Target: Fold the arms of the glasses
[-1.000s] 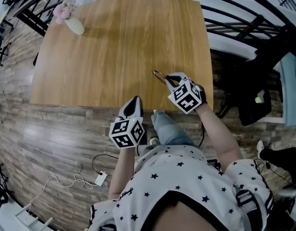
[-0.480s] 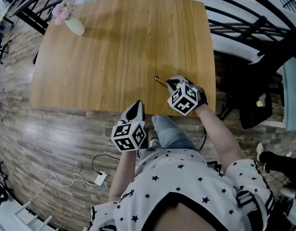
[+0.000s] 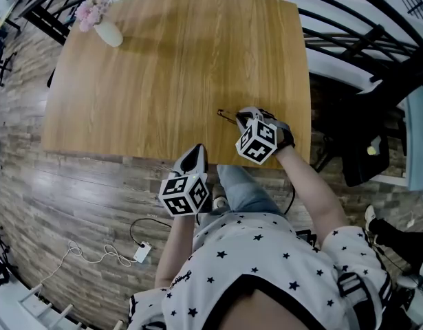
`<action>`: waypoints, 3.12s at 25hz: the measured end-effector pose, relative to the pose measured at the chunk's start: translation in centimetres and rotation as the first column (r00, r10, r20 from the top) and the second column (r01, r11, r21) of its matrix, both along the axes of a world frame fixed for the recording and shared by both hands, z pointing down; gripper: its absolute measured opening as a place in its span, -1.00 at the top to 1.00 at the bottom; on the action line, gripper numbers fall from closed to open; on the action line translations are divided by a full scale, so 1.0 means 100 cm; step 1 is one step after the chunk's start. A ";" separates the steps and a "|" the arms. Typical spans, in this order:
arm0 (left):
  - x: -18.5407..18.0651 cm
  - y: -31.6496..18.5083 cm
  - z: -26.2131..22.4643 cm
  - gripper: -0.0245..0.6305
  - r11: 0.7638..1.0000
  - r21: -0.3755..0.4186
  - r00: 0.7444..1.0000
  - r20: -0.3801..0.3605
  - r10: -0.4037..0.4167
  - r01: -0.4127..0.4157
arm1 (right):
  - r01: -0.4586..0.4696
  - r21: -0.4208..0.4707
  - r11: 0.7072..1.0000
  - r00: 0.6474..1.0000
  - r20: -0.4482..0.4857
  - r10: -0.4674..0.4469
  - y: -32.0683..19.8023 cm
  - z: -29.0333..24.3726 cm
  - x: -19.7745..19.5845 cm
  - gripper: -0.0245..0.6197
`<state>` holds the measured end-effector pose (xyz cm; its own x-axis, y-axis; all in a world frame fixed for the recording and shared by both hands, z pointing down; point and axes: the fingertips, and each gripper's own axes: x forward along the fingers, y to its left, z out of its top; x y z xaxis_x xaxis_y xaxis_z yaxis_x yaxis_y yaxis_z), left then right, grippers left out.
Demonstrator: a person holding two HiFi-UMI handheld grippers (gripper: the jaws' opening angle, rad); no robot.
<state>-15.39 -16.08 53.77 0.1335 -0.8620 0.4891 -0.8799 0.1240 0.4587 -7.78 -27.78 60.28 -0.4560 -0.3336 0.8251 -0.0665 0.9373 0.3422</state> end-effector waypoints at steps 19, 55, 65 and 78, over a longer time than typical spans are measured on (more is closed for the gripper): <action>0.003 0.007 0.002 0.91 1.000 0.002 1.000 -0.022 0.013 -0.013 | -0.008 -0.041 0.999 1.000 0.012 0.008 0.020 0.014 -0.009 0.84; 0.006 0.067 -0.035 0.91 0.997 0.073 0.999 0.031 -0.020 0.018 | -0.246 -0.128 0.961 0.890 0.364 0.276 0.084 -0.079 0.017 0.83; 0.022 0.089 -0.049 0.91 0.994 0.109 0.999 0.050 0.004 -0.009 | -0.274 -0.182 0.944 0.787 0.522 0.329 0.130 -0.117 0.024 0.86; 0.039 0.122 -0.062 0.91 0.989 0.150 0.996 0.086 -0.001 -0.012 | -0.274 -0.226 0.935 0.705 0.614 0.355 0.178 -0.141 0.050 0.87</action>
<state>-11.49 -3.89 47.56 0.1019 -0.9258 0.3639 -0.9172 0.0541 0.3946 -2.76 -9.98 46.21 -0.7699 -0.4815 0.4188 -0.5277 0.8494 0.0064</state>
